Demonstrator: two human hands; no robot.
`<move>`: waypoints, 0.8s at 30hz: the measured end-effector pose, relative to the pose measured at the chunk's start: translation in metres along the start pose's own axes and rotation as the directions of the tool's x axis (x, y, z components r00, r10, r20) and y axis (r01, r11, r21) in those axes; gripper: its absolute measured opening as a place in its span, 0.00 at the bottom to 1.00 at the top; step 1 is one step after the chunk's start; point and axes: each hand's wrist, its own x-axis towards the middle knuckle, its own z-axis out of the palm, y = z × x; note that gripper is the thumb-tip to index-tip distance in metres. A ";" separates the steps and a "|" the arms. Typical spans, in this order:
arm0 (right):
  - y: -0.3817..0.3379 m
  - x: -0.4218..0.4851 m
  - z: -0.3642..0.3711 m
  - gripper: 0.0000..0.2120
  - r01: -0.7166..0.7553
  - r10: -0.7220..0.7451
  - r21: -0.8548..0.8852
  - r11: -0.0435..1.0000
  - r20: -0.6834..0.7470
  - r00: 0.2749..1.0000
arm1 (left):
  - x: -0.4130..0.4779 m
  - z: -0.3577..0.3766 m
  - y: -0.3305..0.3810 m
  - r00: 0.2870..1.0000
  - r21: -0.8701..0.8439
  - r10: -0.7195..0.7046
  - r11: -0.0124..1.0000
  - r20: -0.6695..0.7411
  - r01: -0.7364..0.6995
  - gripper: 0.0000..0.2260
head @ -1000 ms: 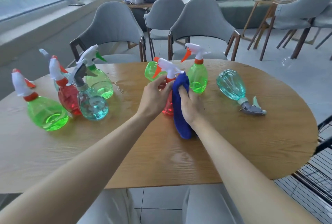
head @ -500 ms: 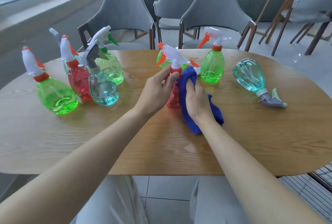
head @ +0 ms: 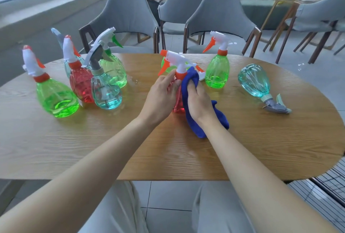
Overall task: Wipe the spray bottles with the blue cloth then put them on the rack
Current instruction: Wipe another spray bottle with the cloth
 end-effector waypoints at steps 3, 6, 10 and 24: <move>0.000 -0.010 0.007 0.12 0.092 -0.093 -0.016 0.996 -0.032 0.995 | -0.001 0.005 0.002 0.999 -0.007 -0.034 0.999 0.014 0.034 0.19; -0.001 -0.021 0.010 0.09 0.220 -0.225 -0.081 0.972 -0.061 0.972 | -0.004 0.008 0.000 1.000 -0.001 -0.022 1.000 -0.002 0.022 0.19; -0.012 -0.016 0.005 0.12 0.226 -0.230 -0.081 0.971 -0.049 0.972 | -0.007 0.006 0.002 1.000 0.014 0.013 1.000 -0.011 -0.013 0.26; -0.008 -0.009 -0.007 0.08 0.137 -0.136 0.007 0.991 -0.038 0.990 | -0.015 0.004 0.007 0.997 0.039 0.066 0.997 0.027 -0.067 0.21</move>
